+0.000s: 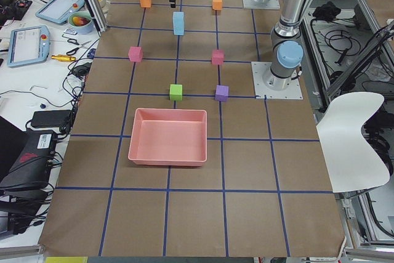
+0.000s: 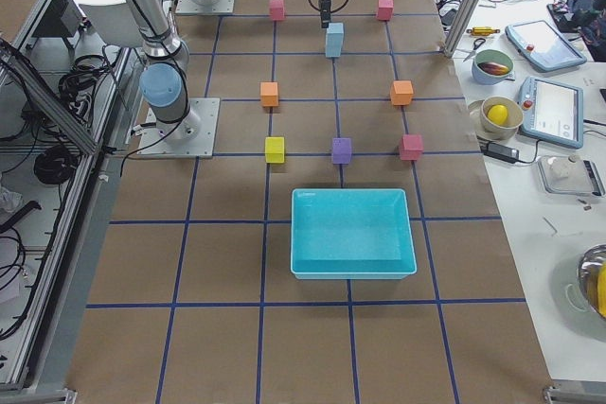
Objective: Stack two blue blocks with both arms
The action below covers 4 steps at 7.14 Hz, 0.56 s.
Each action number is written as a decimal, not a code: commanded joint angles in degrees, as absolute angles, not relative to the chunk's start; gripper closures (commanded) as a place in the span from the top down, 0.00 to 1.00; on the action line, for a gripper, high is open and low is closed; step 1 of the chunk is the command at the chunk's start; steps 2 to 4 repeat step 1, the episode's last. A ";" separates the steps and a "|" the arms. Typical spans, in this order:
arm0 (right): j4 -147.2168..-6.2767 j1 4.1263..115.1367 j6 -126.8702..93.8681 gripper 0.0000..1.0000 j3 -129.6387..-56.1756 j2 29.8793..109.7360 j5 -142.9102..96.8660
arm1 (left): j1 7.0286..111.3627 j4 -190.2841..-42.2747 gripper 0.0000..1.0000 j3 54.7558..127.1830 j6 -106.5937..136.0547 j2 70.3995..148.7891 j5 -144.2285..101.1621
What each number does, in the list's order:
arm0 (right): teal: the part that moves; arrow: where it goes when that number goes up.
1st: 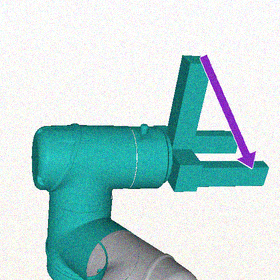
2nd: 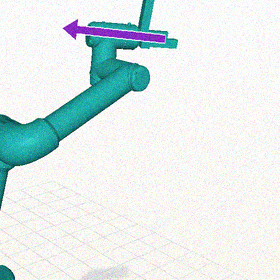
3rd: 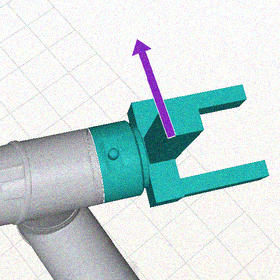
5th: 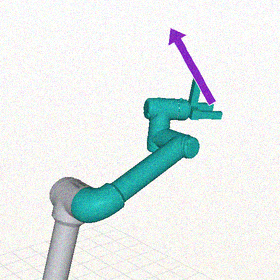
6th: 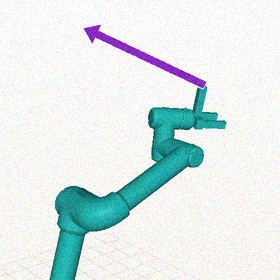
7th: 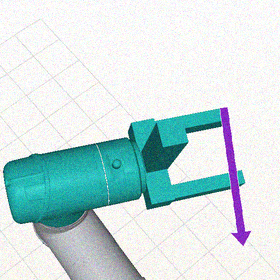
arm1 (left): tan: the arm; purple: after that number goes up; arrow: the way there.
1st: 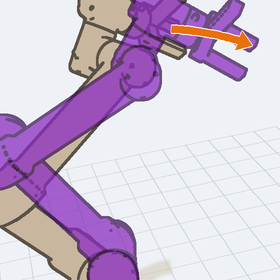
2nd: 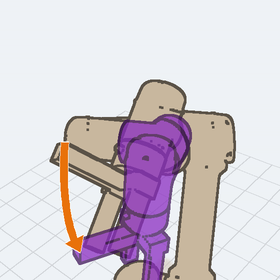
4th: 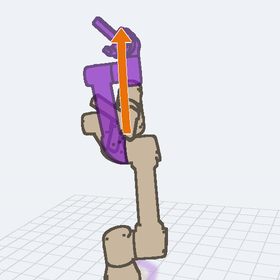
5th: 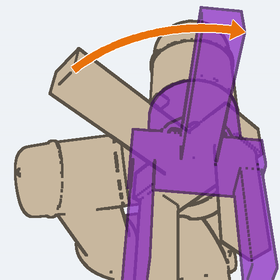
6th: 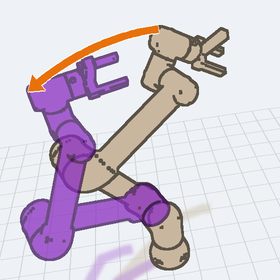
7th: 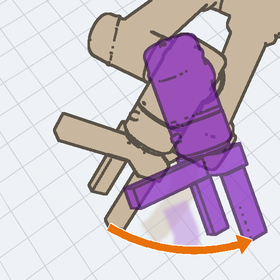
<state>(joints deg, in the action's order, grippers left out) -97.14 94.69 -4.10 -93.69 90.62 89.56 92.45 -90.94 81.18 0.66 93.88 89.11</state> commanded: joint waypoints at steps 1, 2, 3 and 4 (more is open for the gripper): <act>-97.12 94.75 -4.13 1.00 -93.78 90.62 89.56 | 91.76 -89.56 1.00 83.06 0.70 92.46 89.12; -97.12 94.75 -4.13 1.00 -93.78 90.62 89.56 | 91.76 -89.56 1.00 83.06 0.70 92.46 89.12; -97.12 94.75 -4.13 1.00 -93.78 90.62 89.56 | 91.76 -89.56 1.00 83.06 0.70 92.46 89.12; -97.12 94.75 -4.13 1.00 -93.78 90.62 89.56 | 91.76 -89.56 1.00 83.06 0.70 92.46 89.12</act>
